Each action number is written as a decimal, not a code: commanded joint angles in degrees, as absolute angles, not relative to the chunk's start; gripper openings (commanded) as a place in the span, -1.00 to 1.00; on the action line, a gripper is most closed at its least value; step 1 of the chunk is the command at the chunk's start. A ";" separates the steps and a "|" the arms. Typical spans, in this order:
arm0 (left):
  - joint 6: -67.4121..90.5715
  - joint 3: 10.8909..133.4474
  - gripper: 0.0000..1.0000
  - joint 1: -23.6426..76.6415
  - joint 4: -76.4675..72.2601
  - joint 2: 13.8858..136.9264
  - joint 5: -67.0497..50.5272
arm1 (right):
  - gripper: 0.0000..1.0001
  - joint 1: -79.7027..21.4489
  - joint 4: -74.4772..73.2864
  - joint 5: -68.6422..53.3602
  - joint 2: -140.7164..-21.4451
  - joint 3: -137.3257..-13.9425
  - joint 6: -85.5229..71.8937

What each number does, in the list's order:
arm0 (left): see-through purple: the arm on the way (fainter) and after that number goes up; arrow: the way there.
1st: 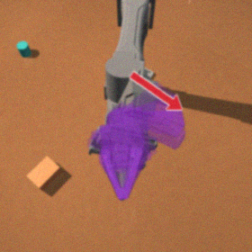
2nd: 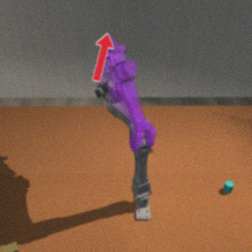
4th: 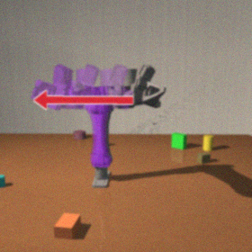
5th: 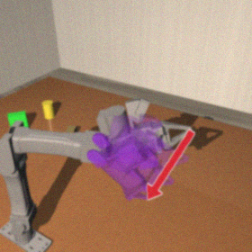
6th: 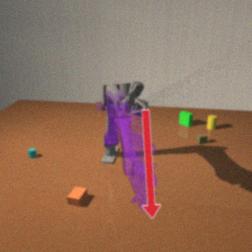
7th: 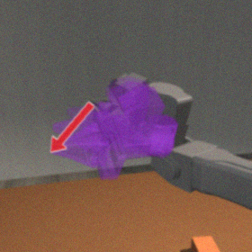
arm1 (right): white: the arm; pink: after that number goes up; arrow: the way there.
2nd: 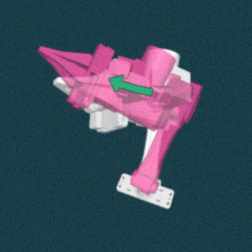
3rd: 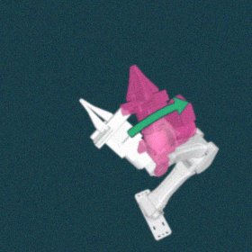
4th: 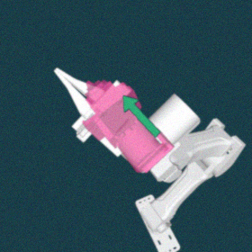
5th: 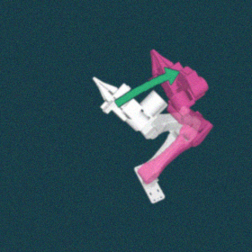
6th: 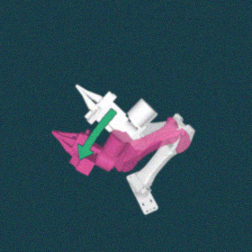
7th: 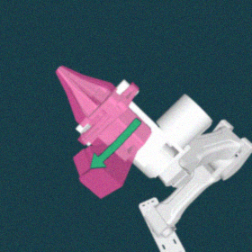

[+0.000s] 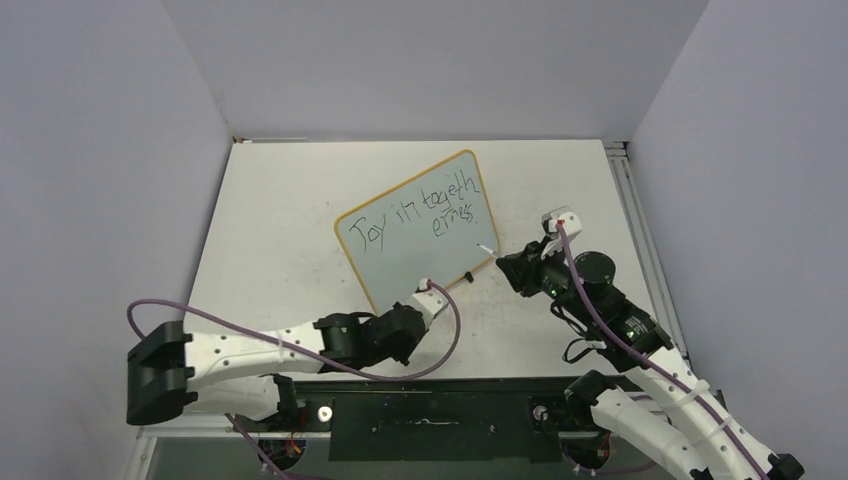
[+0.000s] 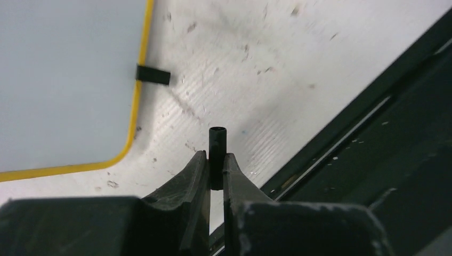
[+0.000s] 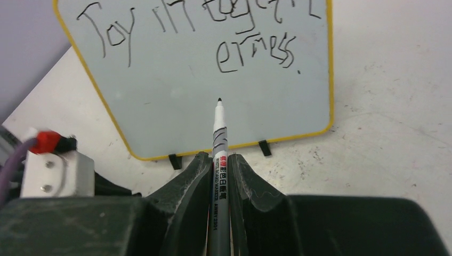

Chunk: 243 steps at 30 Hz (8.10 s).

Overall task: Write a sentence on the whiteboard
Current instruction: Close the whiteboard marker at the center of the board, then place the whiteboard marker at the center of the board.

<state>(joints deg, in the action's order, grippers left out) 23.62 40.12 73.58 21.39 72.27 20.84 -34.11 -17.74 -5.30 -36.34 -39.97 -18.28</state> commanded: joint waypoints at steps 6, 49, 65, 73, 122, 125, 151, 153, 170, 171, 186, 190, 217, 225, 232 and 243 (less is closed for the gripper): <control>2.04 45.35 -1.00 61.47 24.19 52.95 -4.26 | -0.89 -33.46 -32.15 -27.61 -47.67 -53.91 -17.78; -6.44 41.13 -1.00 55.00 18.41 47.85 -31.82 | -0.89 -31.97 -37.13 -63.95 -60.48 -54.67 -15.50; -4.92 41.04 -1.00 53.27 16.88 48.03 -34.55 | -0.89 -33.54 -34.50 -62.78 -61.30 -53.19 -16.81; -4.57 41.04 -1.00 52.85 16.44 48.05 -35.28 | -0.89 -34.03 -33.32 -62.53 -61.36 -52.92 -17.65; -2.86 41.30 -1.00 51.62 16.53 48.16 -36.14 | -0.89 -34.55 -31.64 -61.61 -59.46 -51.88 -20.02; -2.77 41.28 -1.00 51.64 16.52 48.25 -36.38 | -0.89 -34.63 -31.01 -61.61 -59.52 -51.78 -20.19; -1.58 41.22 -1.00 49.44 15.63 47.53 -35.12 | -0.89 -41.95 -11.56 -57.21 -60.54 -44.95 -31.95; -1.63 41.13 -1.00 49.40 15.64 47.32 -34.46 | -0.89 -42.94 -9.28 -56.93 -60.77 -43.71 -33.48; -1.63 39.56 -1.00 48.70 13.78 43.36 -32.53 | -0.89 -49.31 2.81 -53.65 -63.69 -38.76 -39.64; -1.64 39.51 -1.00 48.69 13.69 43.15 -32.56 | -0.89 -49.72 3.05 -53.48 -63.90 -38.68 -39.72; -1.19 38.49 -1.00 47.99 11.75 40.18 -32.63 | -0.89 -54.32 10.01 -52.06 -67.09 -36.50 -43.12; -0.80 38.36 -1.00 47.95 10.96 39.99 -32.86 | -0.89 -55.21 12.37 -51.74 -67.88 -35.87 -44.01; 0.83 38.06 -1.00 47.61 6.41 40.18 -33.95 | -0.89 -57.55 19.02 -48.61 -68.94 -32.83 -46.22; 1.96 38.23 -1.00 47.44 3.96 41.47 -34.70 | -0.89 -58.11 20.78 -48.34 -69.53 -32.48 -47.24; -1.80 40.33 -1.00 47.09 11.67 43.08 -32.04 | -0.89 -57.21 6.49 -42.00 -64.29 -36.71 -40.49; 3.41 41.99 0.53 34.55 13.64 41.90 -27.09 | -0.89 -31.58 -26.22 -38.33 -57.74 -39.24 -25.03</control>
<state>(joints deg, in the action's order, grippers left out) 0.08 39.62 39.97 19.38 42.78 -27.05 -36.80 -15.22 -38.65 -57.08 -39.09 -31.53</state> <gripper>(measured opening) 0.741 0.152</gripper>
